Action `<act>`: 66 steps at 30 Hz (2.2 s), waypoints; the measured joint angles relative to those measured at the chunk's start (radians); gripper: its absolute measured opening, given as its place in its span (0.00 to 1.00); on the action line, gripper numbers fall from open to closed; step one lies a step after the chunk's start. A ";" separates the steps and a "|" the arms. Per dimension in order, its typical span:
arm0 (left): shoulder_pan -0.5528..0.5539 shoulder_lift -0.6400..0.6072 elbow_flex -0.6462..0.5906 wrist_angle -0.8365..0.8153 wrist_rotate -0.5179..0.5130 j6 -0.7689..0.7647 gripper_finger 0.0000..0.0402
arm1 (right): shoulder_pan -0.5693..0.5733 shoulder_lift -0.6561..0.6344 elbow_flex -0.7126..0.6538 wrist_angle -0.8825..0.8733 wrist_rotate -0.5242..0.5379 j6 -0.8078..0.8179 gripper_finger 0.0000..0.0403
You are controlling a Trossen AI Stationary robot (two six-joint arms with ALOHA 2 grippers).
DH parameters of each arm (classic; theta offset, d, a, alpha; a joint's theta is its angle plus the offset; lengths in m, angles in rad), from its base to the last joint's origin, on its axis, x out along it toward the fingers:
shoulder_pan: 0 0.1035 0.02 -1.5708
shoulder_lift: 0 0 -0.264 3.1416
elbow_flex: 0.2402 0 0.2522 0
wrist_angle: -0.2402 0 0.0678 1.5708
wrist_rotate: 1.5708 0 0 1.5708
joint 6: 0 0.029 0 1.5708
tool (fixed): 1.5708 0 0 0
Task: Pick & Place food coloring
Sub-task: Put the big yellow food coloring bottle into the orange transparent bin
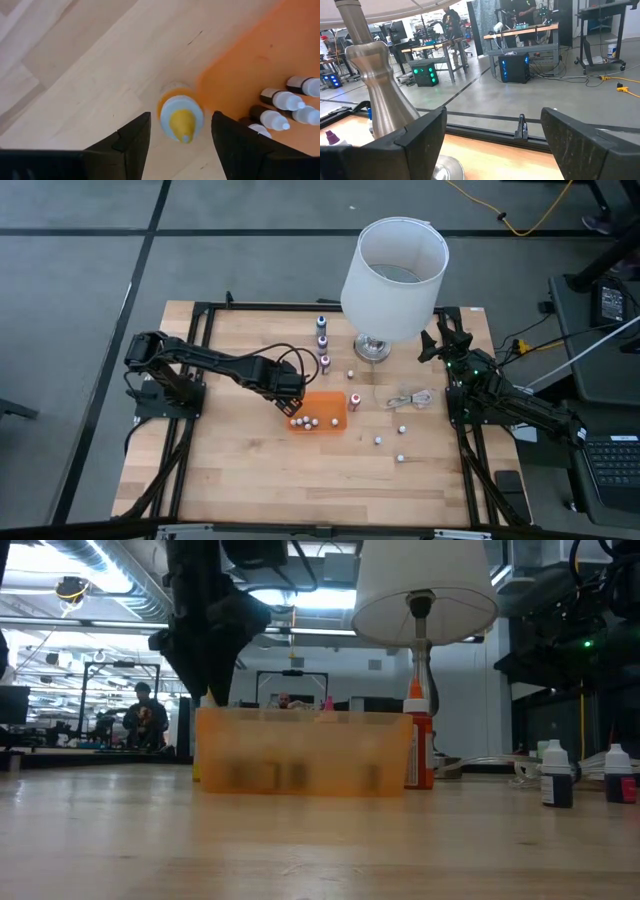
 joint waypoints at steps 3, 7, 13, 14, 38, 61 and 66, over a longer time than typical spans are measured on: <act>0.000 0.000 -0.004 0.003 0.000 0.006 0.49 | 0.000 0.000 0.000 0.000 0.000 0.000 0.80; 0.000 0.000 -0.004 0.017 -0.014 0.035 0.50 | 0.000 0.000 0.000 0.000 0.000 0.000 0.80; 0.001 0.000 -0.004 0.025 -0.009 0.050 0.45 | 0.000 0.000 0.000 0.000 0.000 0.000 0.80; 0.001 0.000 -0.004 0.024 -0.005 0.050 0.44 | 0.000 0.000 0.000 0.000 0.000 0.000 0.80; 0.000 -0.050 0.036 -0.116 0.046 0.011 0.28 | 0.000 0.000 0.000 0.000 0.000 0.000 0.80; -0.025 0.019 0.412 -0.312 0.021 0.088 0.29 | 0.000 0.000 0.000 0.000 0.000 0.000 0.80; -0.026 0.094 0.433 -0.298 0.020 0.130 0.28 | 0.000 0.000 0.000 0.000 0.000 0.000 0.80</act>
